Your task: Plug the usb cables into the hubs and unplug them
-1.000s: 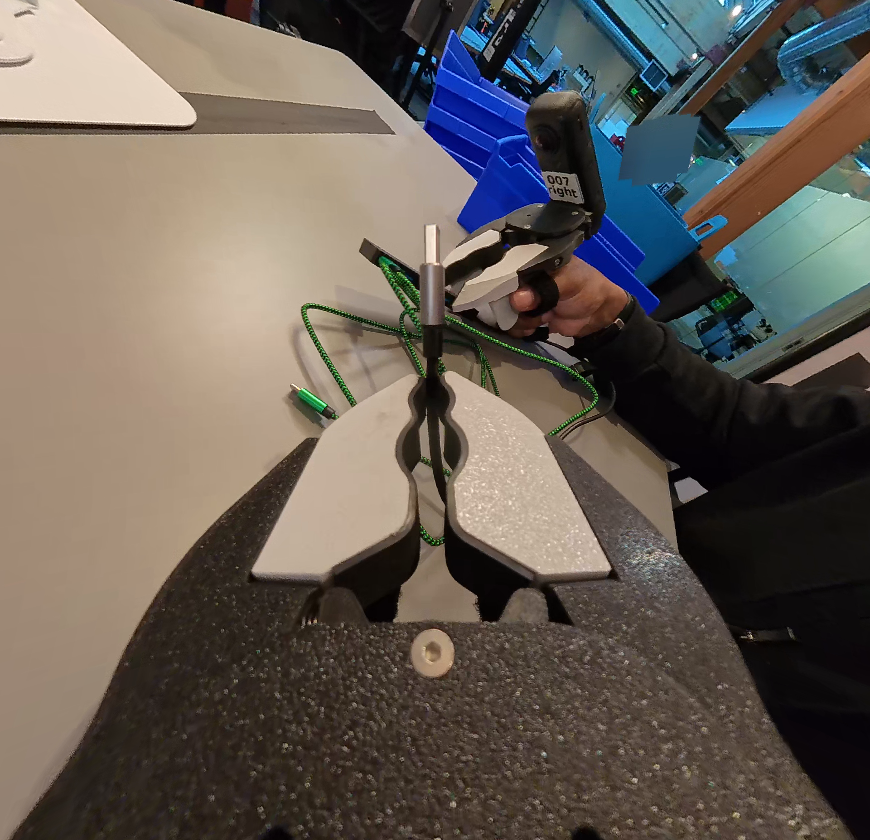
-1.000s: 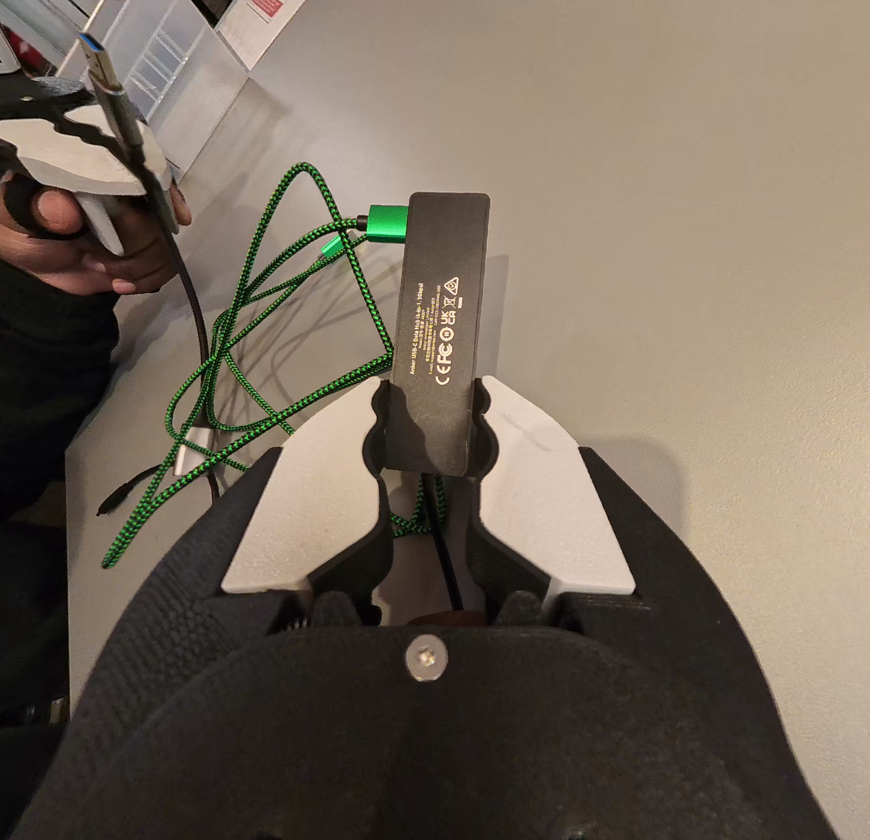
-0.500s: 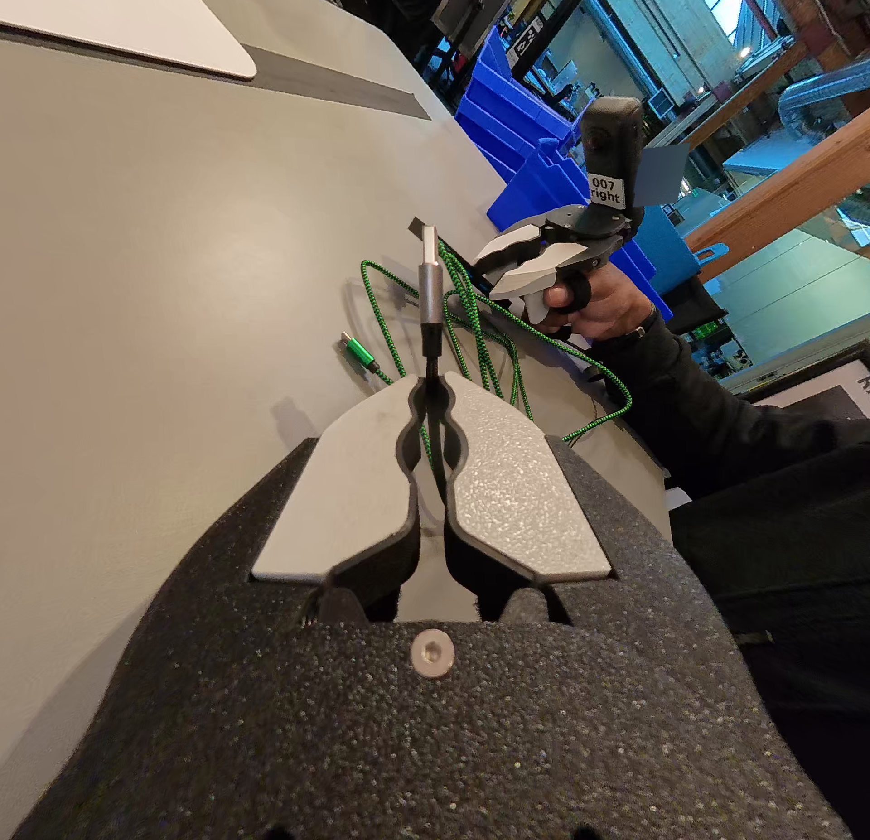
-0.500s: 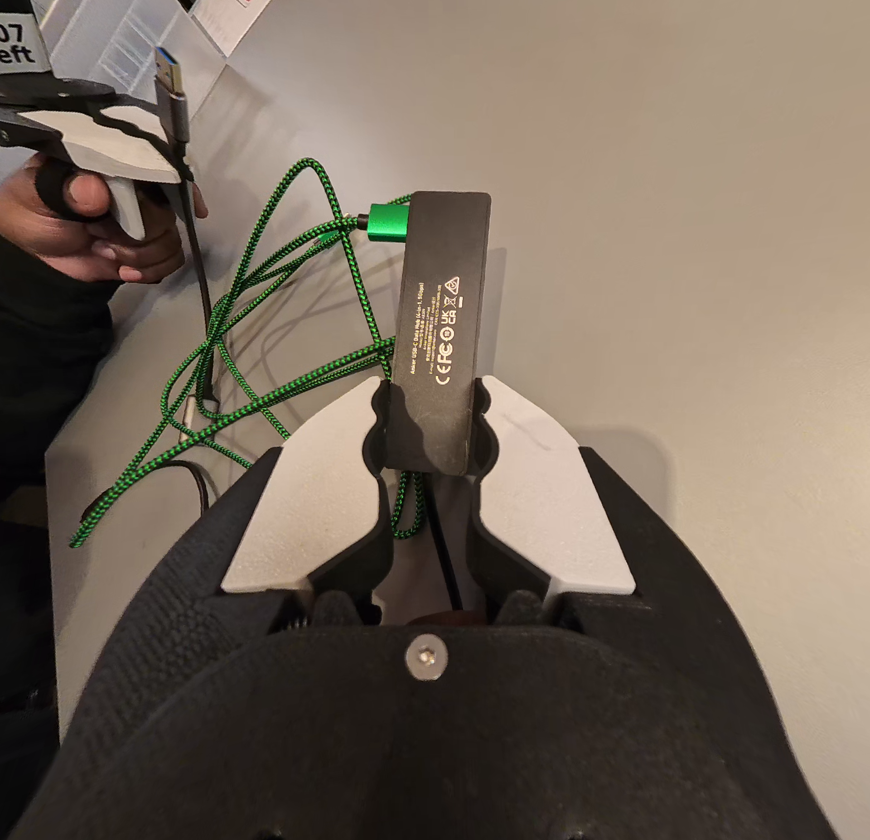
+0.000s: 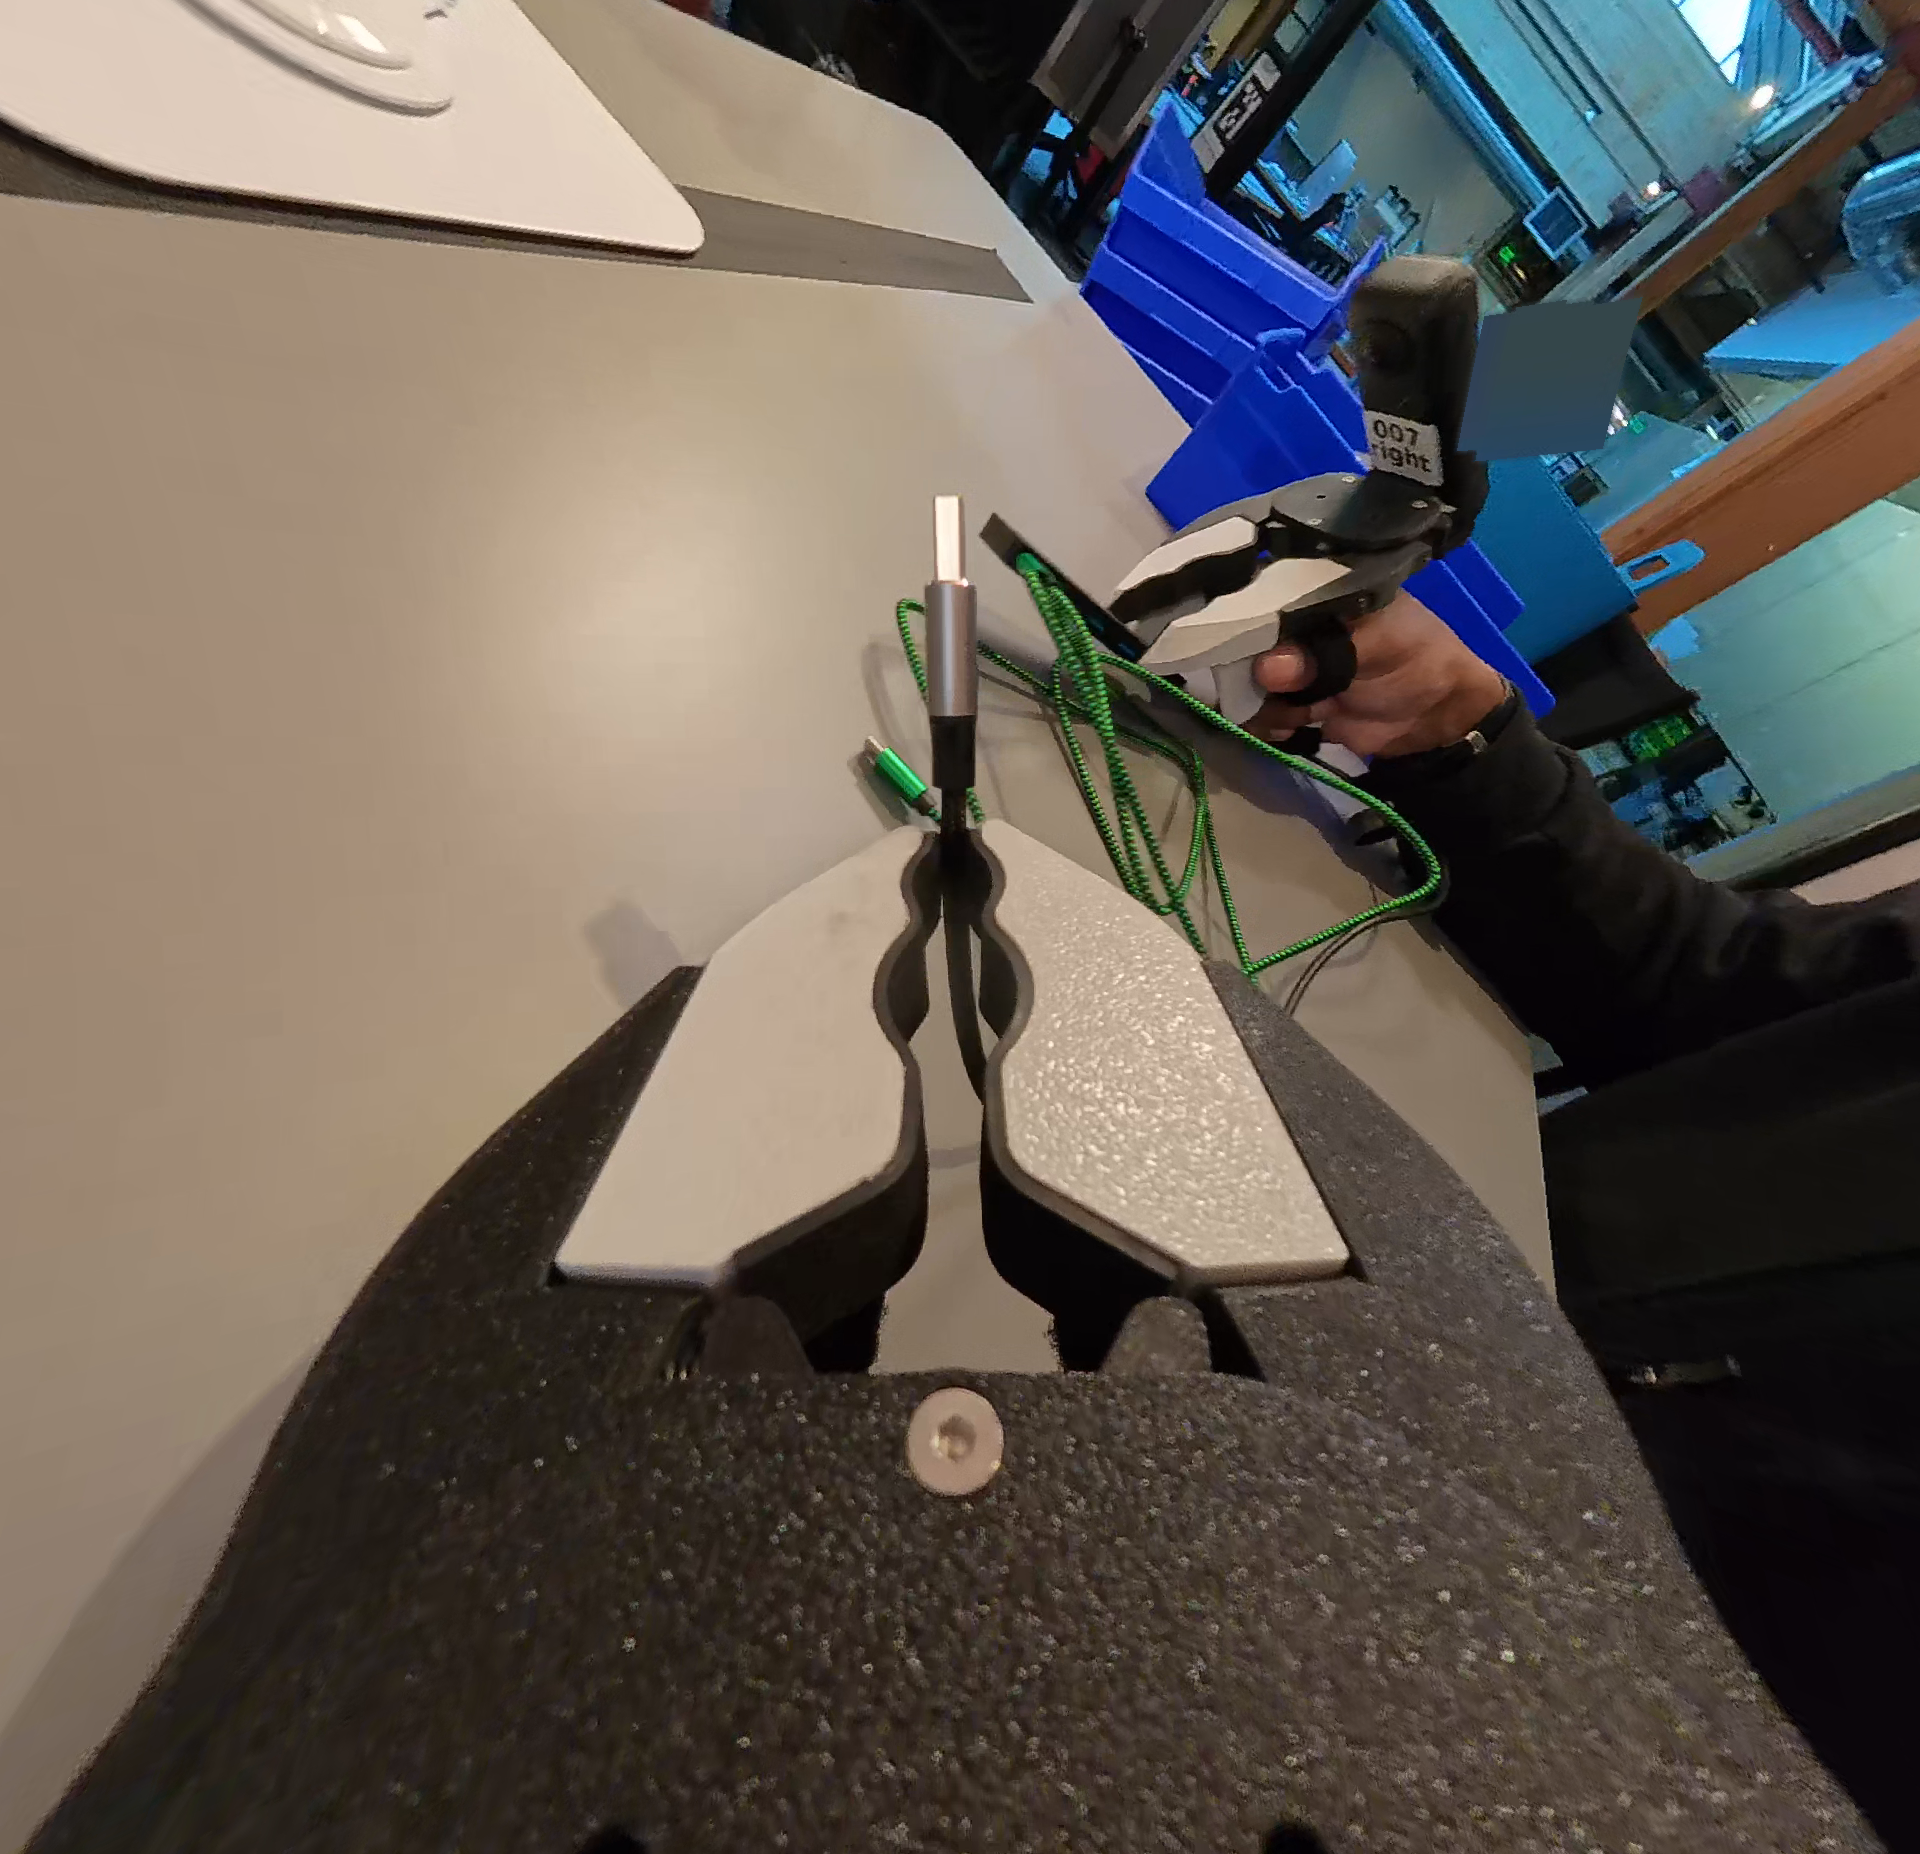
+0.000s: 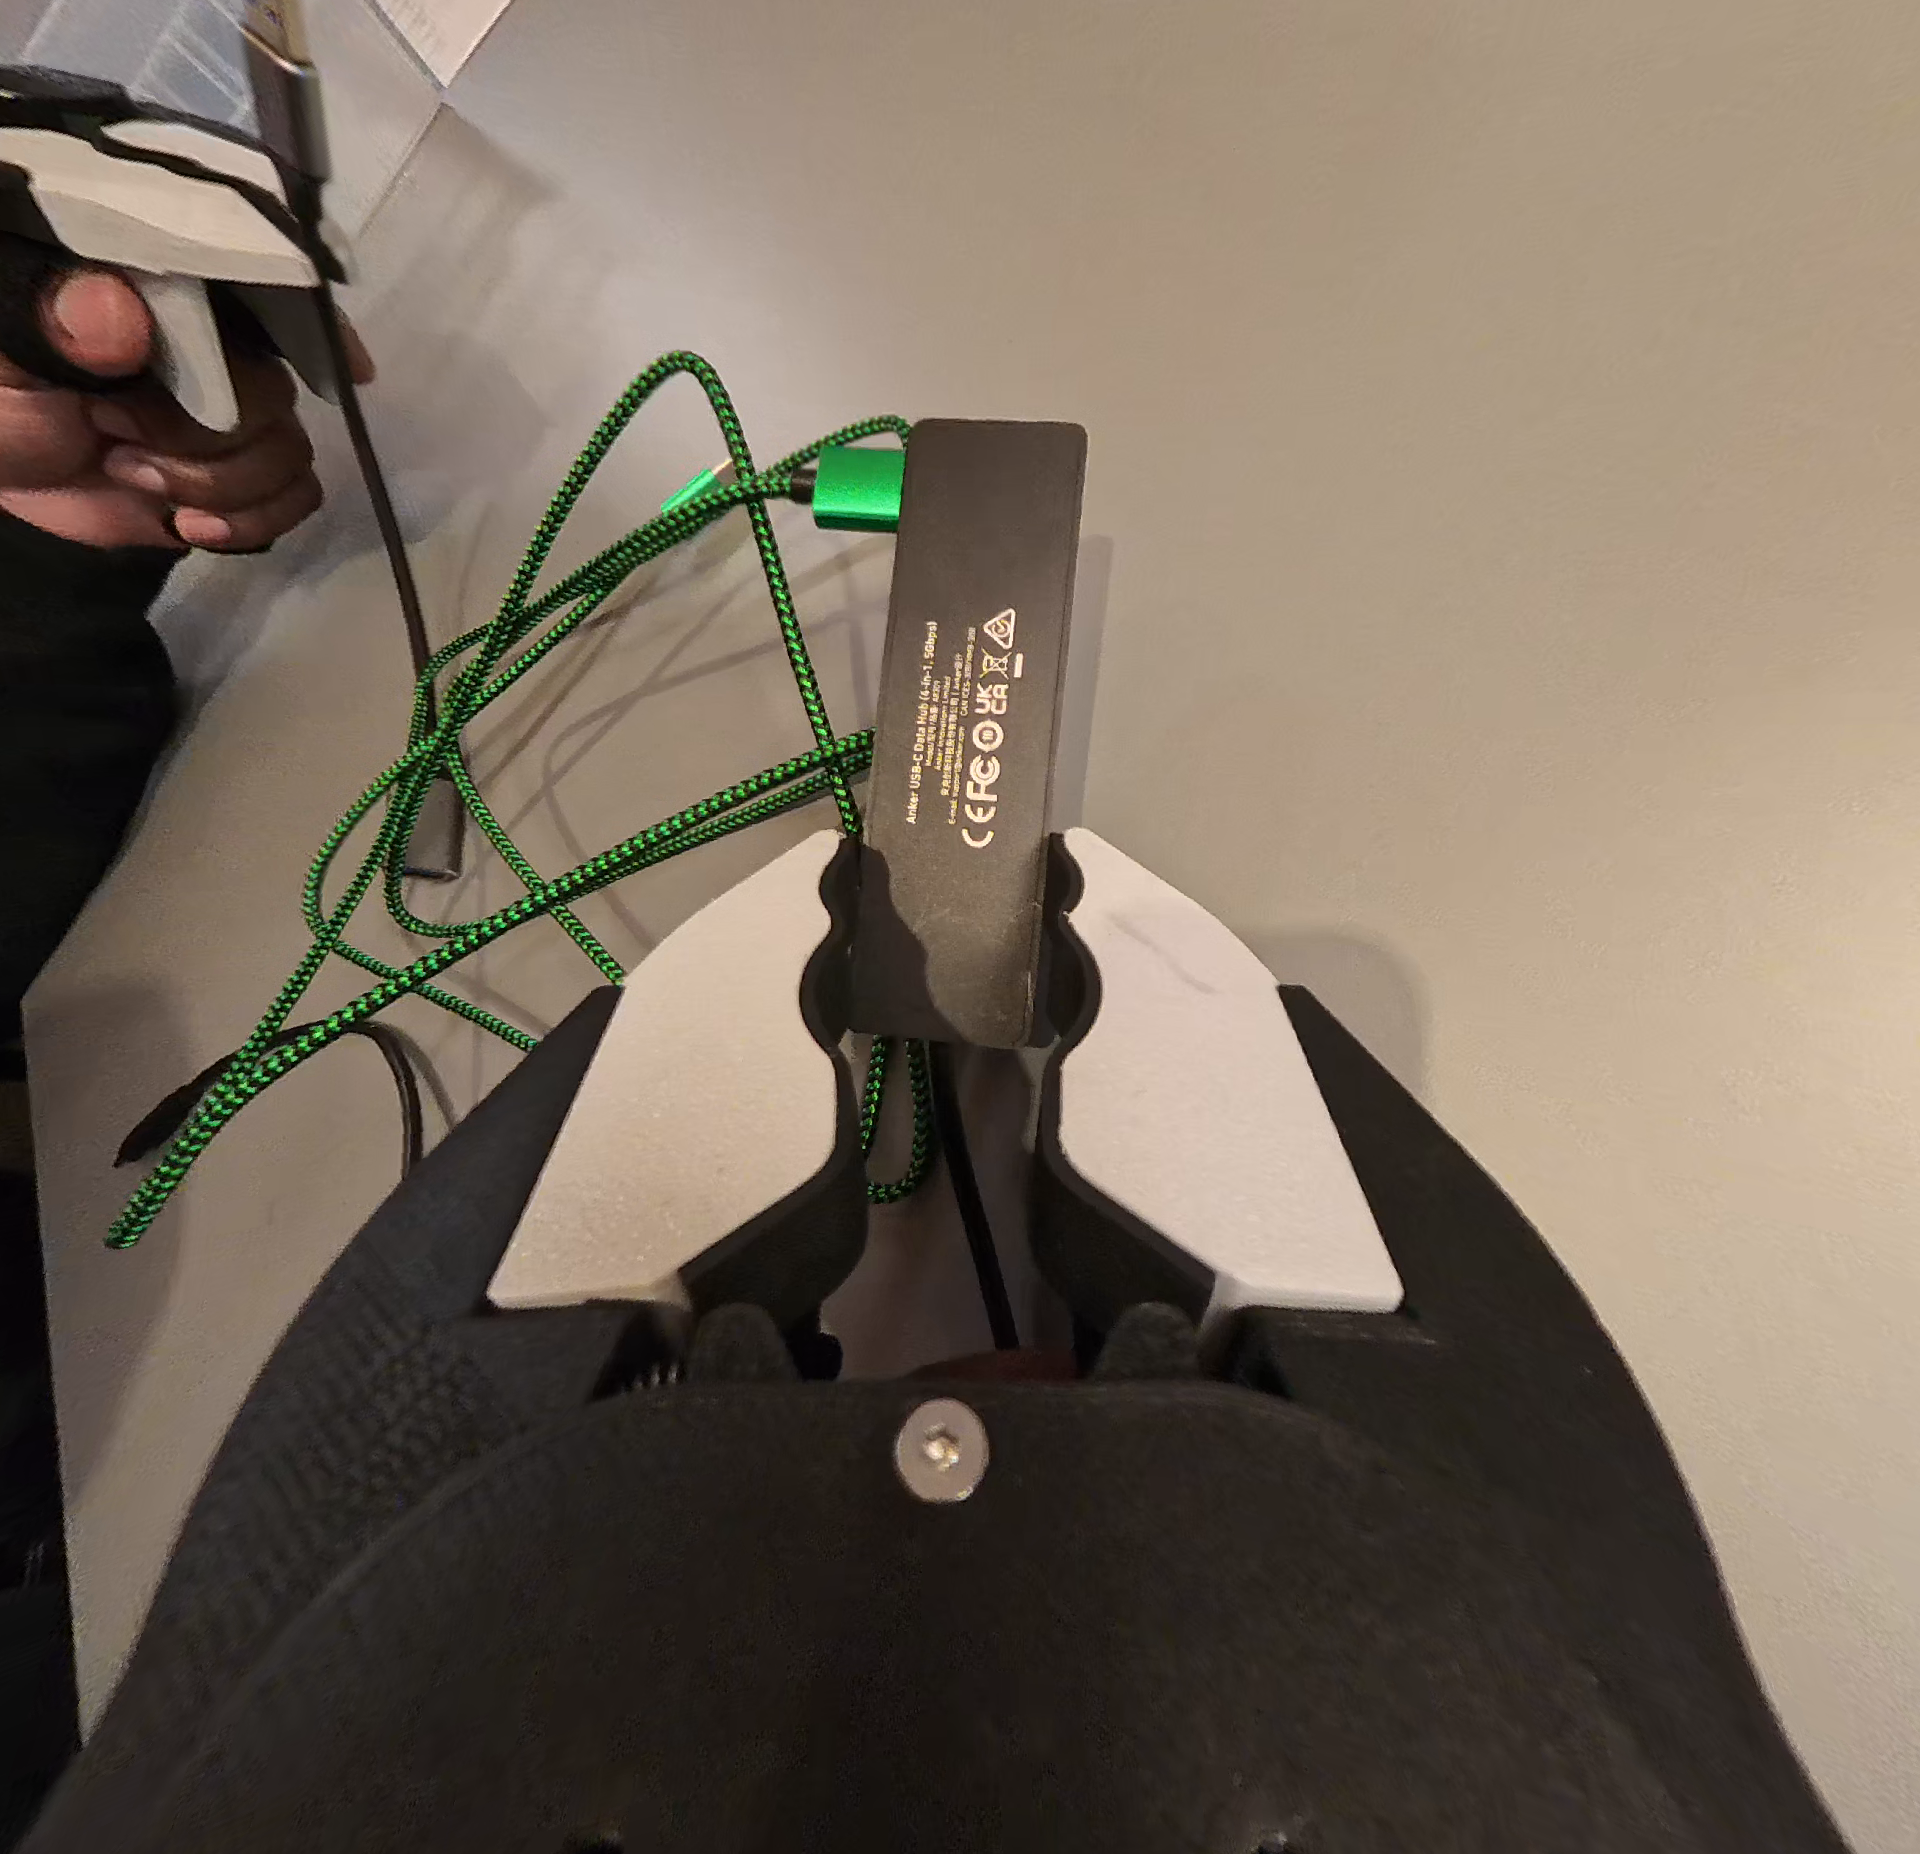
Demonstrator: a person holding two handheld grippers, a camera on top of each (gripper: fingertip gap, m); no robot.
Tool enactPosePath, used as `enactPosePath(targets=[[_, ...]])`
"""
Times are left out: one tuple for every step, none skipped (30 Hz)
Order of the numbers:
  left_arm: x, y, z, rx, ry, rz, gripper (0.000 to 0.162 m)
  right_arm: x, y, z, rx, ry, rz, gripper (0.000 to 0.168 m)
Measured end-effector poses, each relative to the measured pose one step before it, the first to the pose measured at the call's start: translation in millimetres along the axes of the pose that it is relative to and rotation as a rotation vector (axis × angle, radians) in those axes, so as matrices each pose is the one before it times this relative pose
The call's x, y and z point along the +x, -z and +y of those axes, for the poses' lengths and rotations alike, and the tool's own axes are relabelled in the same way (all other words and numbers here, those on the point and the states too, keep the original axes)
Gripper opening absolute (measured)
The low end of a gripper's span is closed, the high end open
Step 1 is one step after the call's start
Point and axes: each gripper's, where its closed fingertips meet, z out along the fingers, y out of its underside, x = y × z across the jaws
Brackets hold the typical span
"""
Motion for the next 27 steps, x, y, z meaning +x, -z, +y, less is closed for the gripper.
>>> enactPosePath(targets=[[4.64, 2.21, -2.08, 0.003, -0.0154, 0.0126, 0.004, -0.38, -0.64, 0.6, -0.0049, 0.0077, 0.0053, 0.034], [6.01, 2.53, -2.87, 0.0053, -0.0164, 0.0181, 0.004, -0.36, -0.55, 0.64, -0.0053, 0.0079, 0.0047, 0.034], [6.96, 3.01, -3.33, 0.0057, -0.0212, 0.02, 0.004, -0.55, -0.59, 0.64, -0.0056, 0.0068, 0.0027, 0.034], [7.45, 3.41, -3.83, 0.0072, -0.0289, 0.0181, 0.004, -0.55, -0.47, 0.61, -0.0043, 0.0054, 0.0008, 0.034], [7.1, 3.42, -4.03, 0.0079, -0.0364, 0.0102, 0.004, -0.25, -0.22, 0.2, -0.0022, 0.0038, 0.0014, 0.034], [6.43, 3.14, -3.61, 0.0038, -0.0395, 0.0043, 0.004, -0.2, -0.16, 0.27, -0.0016, 0.0026, 0.0012, 0.034], [5.99, 2.88, -3.66, 0.005, -0.0408, 0.0003, 0.004, -0.27, -0.18, 0.15, -0.0013, 0.0022, -0.0001, 0.034], [6.1, 2.6, -4.07, 0.0085, -0.0409, 0.0028, 0.004, -0.31, -0.06, 0.15, -0.0007, 0.0018, -0.0012, 0.034], [6.26, 2.28, -3.99, 0.0091, -0.0377, 0.0067, 0.004, -0.26, 0.04, -0.04, 0.0004, 0.0017, -0.0017, 0.034], [5.19, 2.09, -4.13, 0.011, -0.0331, 0.003, 0.004, -0.39, 0.07, -0.02, 0.0007, 0.0016, -0.0024, 0.034], [4.97, 1.78, -3.83, 0.0097, -0.0265, 0.0046, 0.004, -0.29, 0.12, -0.09, 0.0008, 0.0014, -0.003, 0.034], [4.53, 1.74, -3.44, 0.0089, -0.0187, 0.006, 0.004, -0.41, 0.09, 0.04, 0.0003, 0.0003, -0.0037, 0.034], [4.41, 1.39, -3.24, 0.0088, -0.0118, 0.0082, 0.004, -0.55, -0.05, 0.19, -0.0009, 0.0006, -0.0042, 0.034], [4.33, 1.27, -3.07, 0.0073, -0.0093, 0.0098, 0.004, -0.52, -0.09, 0.13, -0.0011, 0.0022, -0.0033, 0.034], [4.42, 0.68, -2.71, 0.0057, -0.0095, 0.011, 0.004, -0.31, -0.09, 0.11, -0.0004, 0.0018, -0.0012, 0.034], [4.09, 0.3, -2.5, 0.0048, -0.009, 0.0114, 0.004, -0.13, -0.01, 0.05, 0.0001, 0.0011, 0.0012, 0.034], [4.03, -0.05, -2.42, 0.0048, -0.0075, 0.0116, 0.003, -0.06, -0.14, 0.1, -0.0004, 0.0027, 0.0028, 0.034], [4.27, -0.53, -2.64, 0.007, -0.0053, 0.0145, 0.004, -0.32, -0.15, 0.0, -0.0008, 0.0051, 0.0019, 0.034], [4.17, -0.84, -2.66, 0.0103, -0.0041, 0.0157, 0.004, -0.39, -0.11, 0.02, -0.0004, 0.0071, 0.0026, 0.034], [4.14, -1.35, -2.41, 0.0101, -0.0024, 0.0181, 0.004, -0.53, -0.08, 0.11, -0.0007, 0.0091, 0.0032, 0.034], [4.03, -1.81, -2.03, 0.0092, -0.0003, 0.0193, 0.003, -0.46, -0.21, 0.1, -0.0013, 0.0082, 0.0033, 0.034], [3.72, -2.3, -1.53, 0.0093, 0.0032, 0.0202, 0.003, -0.26, -0.14, 0.1, -0.0014, 0.0069, 0.005, 0.034], [2.87, -3.21, -1.19, 0.0102, 0.0099, 0.0194, 0.003, -0.27, -0.15, 0.02, -0.001, 0.0078, 0.0062, 0.034], [2.43, -4.2, -0.43, 0.0089, 0.0202, 0.021, 0.004, -0.59, -0.17, 0.18, -0.0023, 0.0078, 0.0032, 0.034], [2.11, -5.64, 0.85, 0.0055, 0.0298, 0.0241, 0.004, -1.21, -0.21, 0.24, -0.0033, 0.0052, -0.0017, 0.033], [0.95, -7.38, 2.48, 0.0002, 0.0377, 0.0212, 0.004, -1.59, -0.26, 0.32, -0.0031, 0.0008, -0.0069, 0.033], [-0.75, -8.7, 4.26, -0.0079, 0.051, 0.0169, 0.004, -2.3, -0.01, -0.24, 0.0006, -0.0046, -0.0134, 0.033]])
